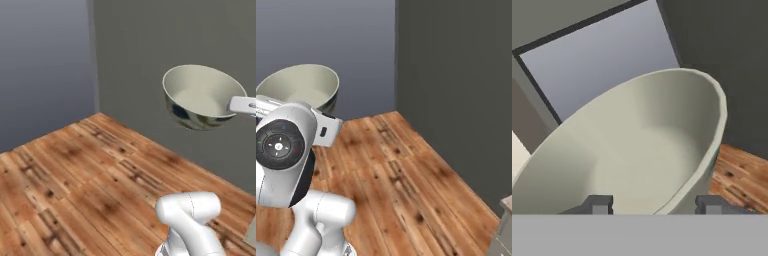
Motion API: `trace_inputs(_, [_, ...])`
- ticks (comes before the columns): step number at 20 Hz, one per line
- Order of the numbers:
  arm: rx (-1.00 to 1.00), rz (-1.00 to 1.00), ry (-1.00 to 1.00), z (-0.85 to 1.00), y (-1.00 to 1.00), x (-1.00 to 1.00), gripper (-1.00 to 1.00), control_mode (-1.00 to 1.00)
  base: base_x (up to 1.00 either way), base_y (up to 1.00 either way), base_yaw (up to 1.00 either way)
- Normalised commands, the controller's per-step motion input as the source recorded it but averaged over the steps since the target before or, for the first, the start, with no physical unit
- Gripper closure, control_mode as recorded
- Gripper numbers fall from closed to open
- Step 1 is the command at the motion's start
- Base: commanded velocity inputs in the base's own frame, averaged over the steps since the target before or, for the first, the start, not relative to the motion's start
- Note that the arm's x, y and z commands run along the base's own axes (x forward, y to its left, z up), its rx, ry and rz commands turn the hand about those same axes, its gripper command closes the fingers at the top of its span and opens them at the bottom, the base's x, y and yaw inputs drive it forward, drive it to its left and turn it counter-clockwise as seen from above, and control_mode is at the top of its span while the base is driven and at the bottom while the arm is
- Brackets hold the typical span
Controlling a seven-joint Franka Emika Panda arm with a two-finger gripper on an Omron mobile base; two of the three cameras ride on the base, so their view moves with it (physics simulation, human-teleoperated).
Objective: Pick up the bowls from the cabinet and place each bowl in front of a stool on the dining counter.
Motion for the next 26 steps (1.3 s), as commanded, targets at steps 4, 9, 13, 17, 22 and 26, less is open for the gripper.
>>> trace_inputs(4, [0.0, 0.0, 0.0, 0.0, 0.0, 0.0, 1.0, 1.0, 0.62, 0.76, 0.5])
trace_inputs(9, [0.0, 0.0, 0.0, 0.0, 0.0, 0.0, 1.0, 1.0, 0.46, 0.63, 0.5])
trace_inputs(13, [0.0, 0.0, 0.0, 0.0, 0.0, 0.0, 1.0, 1.0, -0.2, 0.56, 0.52])
trace_inputs(17, [0.0, 0.0, 0.0, 0.0, 0.0, 0.0, 1.0, 1.0, -0.41, 0.55, 0.47])
trace_inputs(22, [0.0, 0.0, 0.0, 0.0, 0.0, 0.0, 1.0, 1.0, -0.07, 0.75, 0.48])
trace_inputs(26, [0.0, 0.0, 0.0, 0.0, 0.0, 0.0, 1.0, 1.0, 0.0, 0.86, 0.5])
